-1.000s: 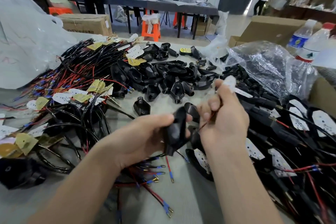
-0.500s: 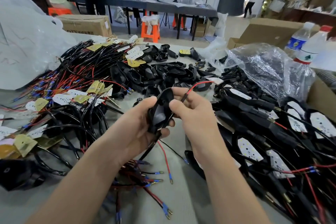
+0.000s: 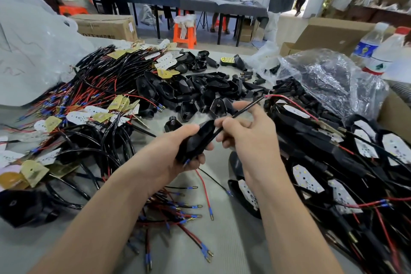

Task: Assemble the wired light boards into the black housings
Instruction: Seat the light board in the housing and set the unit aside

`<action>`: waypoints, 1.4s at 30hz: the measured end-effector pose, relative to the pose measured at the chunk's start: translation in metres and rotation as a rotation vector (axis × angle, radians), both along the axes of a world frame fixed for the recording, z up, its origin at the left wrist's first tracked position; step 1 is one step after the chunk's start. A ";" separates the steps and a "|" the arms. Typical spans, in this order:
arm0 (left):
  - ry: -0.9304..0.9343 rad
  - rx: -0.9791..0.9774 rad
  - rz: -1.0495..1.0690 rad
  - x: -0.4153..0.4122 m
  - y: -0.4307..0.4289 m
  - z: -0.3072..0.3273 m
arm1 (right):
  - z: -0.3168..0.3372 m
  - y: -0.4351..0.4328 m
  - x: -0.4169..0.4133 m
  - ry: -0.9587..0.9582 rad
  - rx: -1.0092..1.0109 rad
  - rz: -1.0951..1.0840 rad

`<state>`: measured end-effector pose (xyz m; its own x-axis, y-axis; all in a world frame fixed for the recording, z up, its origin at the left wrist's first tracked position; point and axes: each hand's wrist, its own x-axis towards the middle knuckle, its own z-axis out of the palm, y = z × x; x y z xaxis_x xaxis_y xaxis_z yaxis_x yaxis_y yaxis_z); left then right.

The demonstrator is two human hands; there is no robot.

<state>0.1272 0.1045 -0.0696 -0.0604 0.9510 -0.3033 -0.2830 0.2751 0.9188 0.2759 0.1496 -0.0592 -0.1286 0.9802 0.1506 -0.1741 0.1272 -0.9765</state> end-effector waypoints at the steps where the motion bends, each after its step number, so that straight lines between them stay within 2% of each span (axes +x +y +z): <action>1: -0.005 0.011 -0.012 -0.001 0.000 -0.001 | 0.000 0.000 0.000 -0.014 0.012 -0.003; 4: 0.015 0.015 0.043 -0.006 0.002 -0.005 | 0.004 0.002 0.006 -0.027 0.094 -0.072; 9: 0.134 -0.020 0.094 -0.010 0.005 -0.005 | 0.013 0.006 0.017 0.184 0.151 -0.137; 15: 0.058 0.051 -0.109 -0.007 -0.003 -0.001 | 0.003 0.004 0.008 0.010 0.167 -0.044; 21: -0.047 0.133 -0.186 -0.004 -0.003 -0.001 | -0.004 -0.001 0.000 -0.096 0.103 0.216; 24: -0.045 0.111 -0.195 -0.003 -0.001 -0.004 | -0.005 -0.004 0.001 -0.277 0.105 0.249; 26: -0.067 0.100 -0.203 -0.002 -0.001 -0.006 | -0.004 -0.008 0.000 -0.437 0.147 0.166; 28: -0.127 0.089 -0.202 -0.001 -0.002 -0.006 | -0.004 -0.014 -0.005 -0.587 0.275 -0.030; 30: -0.211 0.095 -0.184 -0.001 -0.003 -0.006 | -0.003 -0.019 -0.013 -0.650 0.429 -0.240; 31: -0.249 0.109 -0.176 -0.001 -0.003 -0.005 | -0.003 -0.021 -0.016 -0.629 0.469 -0.278; 33: -0.333 0.164 -0.124 0.000 -0.001 -0.003 | -0.002 -0.023 -0.020 -0.527 0.416 -0.241; 36: -0.509 0.233 0.045 -0.001 0.007 -0.001 | -0.004 -0.027 -0.027 -0.382 0.150 -0.114; 38: -0.645 0.237 0.145 -0.003 0.011 0.000 | -0.008 -0.031 -0.031 -0.329 -0.022 0.059; 40: -0.708 0.257 0.196 -0.008 0.011 0.000 | -0.008 -0.034 -0.033 -0.336 -0.079 0.204; 42: -0.750 0.287 0.235 -0.014 0.010 0.002 | -0.004 -0.035 -0.030 -0.363 -0.052 0.283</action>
<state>0.1133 0.1141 -0.0681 -0.1449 0.9853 -0.0901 -0.8682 -0.0829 0.4893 0.2457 0.1148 -0.0634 -0.4276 0.9039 -0.0018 0.1592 0.0734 -0.9845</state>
